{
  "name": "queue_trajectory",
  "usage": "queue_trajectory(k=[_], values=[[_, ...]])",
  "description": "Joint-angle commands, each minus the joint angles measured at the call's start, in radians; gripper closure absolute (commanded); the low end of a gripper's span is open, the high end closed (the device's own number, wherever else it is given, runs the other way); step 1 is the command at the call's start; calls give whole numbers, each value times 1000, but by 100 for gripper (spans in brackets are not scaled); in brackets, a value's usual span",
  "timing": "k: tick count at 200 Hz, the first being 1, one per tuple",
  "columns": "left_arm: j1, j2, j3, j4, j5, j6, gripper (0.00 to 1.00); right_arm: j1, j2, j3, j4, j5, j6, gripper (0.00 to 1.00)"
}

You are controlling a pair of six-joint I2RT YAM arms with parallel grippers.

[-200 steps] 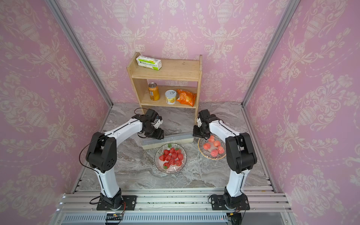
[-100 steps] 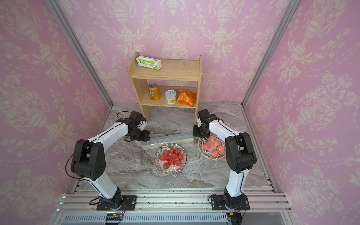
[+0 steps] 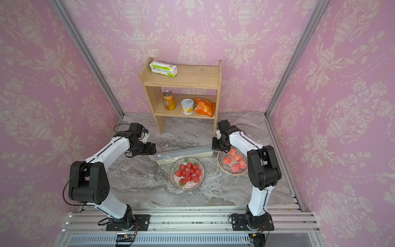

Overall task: Wrap the plate with plastic wrap
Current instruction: Tear off the plastic wrap from the plastic wrap cutting box, then move the plastic wrap cutting box to the center of the board.

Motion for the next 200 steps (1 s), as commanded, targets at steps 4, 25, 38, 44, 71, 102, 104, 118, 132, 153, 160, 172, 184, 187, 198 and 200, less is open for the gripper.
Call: queue_trajectory(k=[4, 25, 38, 44, 71, 102, 104, 118, 132, 153, 160, 172, 184, 187, 198, 200], values=[[1, -104, -3, -47, 105, -81, 5, -7, -20, -14, 41, -33, 17, 60], [-1, -210, -101, -18, 215, -216, 1, -7, -105, -30, 107, -43, 53, 40], [-2, -283, -195, 37, 272, -321, 1, -7, -161, -61, 140, -64, 82, 31], [-3, -313, -237, 71, 293, -370, 1, -7, -184, -78, 151, -77, 96, 27], [-32, -395, -428, 280, 405, -580, 1, 18, -244, -170, 181, -135, 153, 22], [-87, -348, -545, 507, 473, -729, 1, 84, -212, -245, 236, -178, 212, 21], [-90, -343, -546, 516, 473, -732, 1, 88, -208, -246, 238, -177, 215, 21], [-99, -309, -546, 562, 476, -740, 1, 113, -177, -242, 257, -179, 229, 21], [-102, -272, -542, 616, 484, -746, 1, 126, -141, -233, 294, -188, 268, 21], [-102, -183, -512, 706, 518, -756, 1, 130, -85, -186, 300, -188, 272, 21], [-102, -151, -491, 720, 521, -749, 1, 131, -70, -170, 300, -184, 269, 21], [-101, -102, -460, 729, 520, -731, 1, 131, -43, -116, 299, -178, 253, 21], [-99, -63, -387, 708, 493, -701, 1, 131, -15, -76, 294, -171, 241, 21], [-98, -55, -374, 701, 486, -691, 1, 130, -9, -66, 293, -171, 241, 20], [-97, -20, -330, 672, 464, -654, 1, 129, 21, -33, 293, -170, 241, 20], [-95, -13, -320, 668, 462, -650, 1, 128, 27, -26, 294, -170, 240, 20]])
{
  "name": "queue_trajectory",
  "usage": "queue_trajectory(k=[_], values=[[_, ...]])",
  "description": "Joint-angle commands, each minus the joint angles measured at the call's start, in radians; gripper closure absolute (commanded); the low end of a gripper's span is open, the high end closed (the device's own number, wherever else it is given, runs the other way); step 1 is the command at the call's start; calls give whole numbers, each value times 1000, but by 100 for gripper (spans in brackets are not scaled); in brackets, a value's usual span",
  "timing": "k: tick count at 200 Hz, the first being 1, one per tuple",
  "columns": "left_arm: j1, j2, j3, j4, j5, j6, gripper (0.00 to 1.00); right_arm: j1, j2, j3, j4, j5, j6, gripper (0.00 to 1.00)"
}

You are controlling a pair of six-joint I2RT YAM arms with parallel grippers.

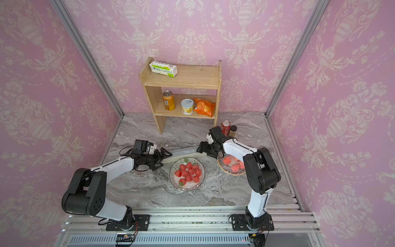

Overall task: Wrap the plate with plastic wrap
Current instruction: Move the plastic wrap cutting box to the center of the board.

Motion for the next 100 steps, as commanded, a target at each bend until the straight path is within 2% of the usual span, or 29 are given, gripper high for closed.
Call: queue_trajectory(k=[1, 29, 56, 82, 100], values=[[0, 51, 109, 21, -23, 69, 1, -6, 49, 89, 31, 4, -2, 20], [20, 134, 189, 25, -20, 101, 1, -14, 100, 152, 50, 10, -44, 20], [40, 177, 230, -20, -57, 137, 1, -21, 76, 170, 5, 84, -81, 20], [52, 115, 224, -125, -135, 209, 1, -20, -37, 130, -59, 137, -162, 23], [50, 22, 217, -200, -141, 264, 1, -13, -123, 79, -64, 80, -201, 23]])
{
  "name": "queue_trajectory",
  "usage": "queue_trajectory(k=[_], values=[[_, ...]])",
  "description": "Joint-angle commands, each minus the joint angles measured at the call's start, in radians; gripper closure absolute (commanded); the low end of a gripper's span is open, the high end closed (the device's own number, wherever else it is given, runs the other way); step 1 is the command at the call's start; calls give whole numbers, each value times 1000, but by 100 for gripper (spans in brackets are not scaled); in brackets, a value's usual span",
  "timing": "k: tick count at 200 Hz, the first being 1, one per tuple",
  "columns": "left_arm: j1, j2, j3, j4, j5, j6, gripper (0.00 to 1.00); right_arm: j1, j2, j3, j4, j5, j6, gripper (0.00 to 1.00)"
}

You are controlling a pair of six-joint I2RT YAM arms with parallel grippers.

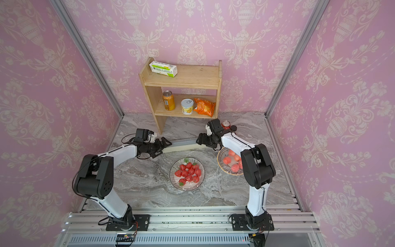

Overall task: Wrap the plate with plastic wrap
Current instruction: Move the plastic wrap cutting box to the center of the board, then cover the plate with plastic wrap.

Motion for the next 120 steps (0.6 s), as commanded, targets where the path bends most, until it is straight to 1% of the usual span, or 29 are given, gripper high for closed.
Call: queue_trajectory(k=[1, 17, 28, 36, 42, 63, 65, 79, 95, 120], values=[[4, -129, 4, -140, -58, 116, 1, 6, -147, -48, -46, -18, -97, 23], [-4, -206, -25, -167, 14, 112, 1, 29, -200, -105, -6, -113, -75, 23], [-20, -247, -62, -155, 73, 73, 1, 56, -216, -147, 44, -157, -41, 21], [-37, -273, -101, -122, 112, 30, 1, 81, -220, -161, 81, -170, -11, 19], [-53, -292, -133, -93, 133, -3, 1, 98, -215, -205, 114, -182, 10, 18], [-96, -338, -233, 44, 179, -134, 1, 148, -176, -222, 194, -198, 65, 18], [-100, -340, -259, 58, 183, -146, 1, 150, -173, -221, 197, -198, 66, 18], [-127, -339, -304, 125, 195, -199, 1, 168, -139, -211, 219, -192, 78, 17], [-158, -327, -319, 125, 175, -195, 1, 175, -102, -197, 231, -192, 83, 18], [-165, -304, -371, 205, 156, -233, 1, 175, -53, -179, 223, -178, 69, 18]])
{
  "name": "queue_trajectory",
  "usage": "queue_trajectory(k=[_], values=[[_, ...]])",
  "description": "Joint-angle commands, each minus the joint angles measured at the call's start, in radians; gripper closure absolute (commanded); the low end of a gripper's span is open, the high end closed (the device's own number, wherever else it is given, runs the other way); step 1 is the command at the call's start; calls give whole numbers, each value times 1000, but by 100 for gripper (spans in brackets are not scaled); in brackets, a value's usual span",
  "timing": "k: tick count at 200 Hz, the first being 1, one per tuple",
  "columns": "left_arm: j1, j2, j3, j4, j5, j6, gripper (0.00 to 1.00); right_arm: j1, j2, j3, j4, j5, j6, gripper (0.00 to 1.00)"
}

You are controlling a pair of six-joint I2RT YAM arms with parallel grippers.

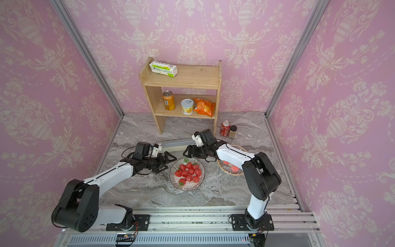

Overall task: Wrap the plate with plastic wrap
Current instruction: Cover the plate with plastic wrap.

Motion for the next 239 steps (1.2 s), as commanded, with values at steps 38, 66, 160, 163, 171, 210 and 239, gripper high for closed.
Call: queue_trajectory(k=[38, 66, 160, 163, 171, 210, 239], values=[[-33, 68, -64, 187, 34, -103, 1, -4, 89, 81, -1, -4, 0, 18], [-45, 76, -84, 209, 27, -118, 1, -11, 101, 78, -36, 17, -15, 18], [-81, 96, -115, 272, 30, -167, 1, -43, 66, -54, -41, -28, 5, 18], [-81, 96, -115, 273, 30, -168, 1, -43, 63, -57, -39, -31, 7, 18], [-82, 95, -115, 274, 30, -169, 1, -43, 55, -70, -27, -43, 15, 18], [-89, 98, -122, 325, 36, -210, 1, -46, 14, -164, 103, -120, 119, 17], [-95, 120, -137, 431, 45, -271, 1, -68, -27, -211, 137, -131, 146, 16]])
